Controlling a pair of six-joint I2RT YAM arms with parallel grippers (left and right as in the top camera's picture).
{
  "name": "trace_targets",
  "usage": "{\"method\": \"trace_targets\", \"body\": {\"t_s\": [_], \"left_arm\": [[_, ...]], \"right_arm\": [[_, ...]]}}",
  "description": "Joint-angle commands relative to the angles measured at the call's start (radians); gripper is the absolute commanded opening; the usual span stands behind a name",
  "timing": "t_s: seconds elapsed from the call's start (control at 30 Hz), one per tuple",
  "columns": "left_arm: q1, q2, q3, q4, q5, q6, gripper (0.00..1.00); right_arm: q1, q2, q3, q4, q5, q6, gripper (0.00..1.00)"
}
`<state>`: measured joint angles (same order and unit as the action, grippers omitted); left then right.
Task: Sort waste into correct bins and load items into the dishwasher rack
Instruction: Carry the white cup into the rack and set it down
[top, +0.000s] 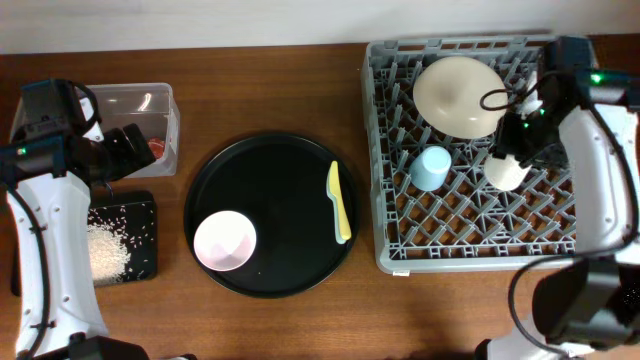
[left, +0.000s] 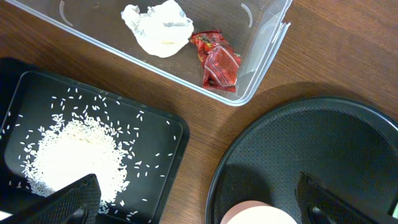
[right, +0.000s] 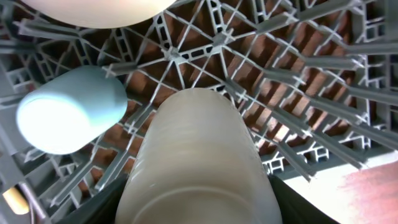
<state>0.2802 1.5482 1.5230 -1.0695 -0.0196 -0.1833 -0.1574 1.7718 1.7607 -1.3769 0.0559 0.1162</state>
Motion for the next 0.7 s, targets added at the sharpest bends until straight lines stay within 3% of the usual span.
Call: {"method": "trace_targets", "body": {"t_s": [0.0, 0.27, 0.67], "left_arm": [[0.003, -0.016, 0.012, 0.001, -0.006, -0.002, 1.0], [0.003, -0.016, 0.012, 0.001, -0.006, -0.002, 0.99], [0.003, -0.016, 0.012, 0.001, -0.006, -0.002, 0.99]], "right_arm": [[-0.007, 0.055, 0.016, 0.005, 0.005, -0.016, 0.6], [-0.006, 0.088, -0.003, 0.024, 0.006, -0.034, 0.59], [-0.007, 0.088, -0.245, 0.262, 0.005, -0.035, 0.6]]}}
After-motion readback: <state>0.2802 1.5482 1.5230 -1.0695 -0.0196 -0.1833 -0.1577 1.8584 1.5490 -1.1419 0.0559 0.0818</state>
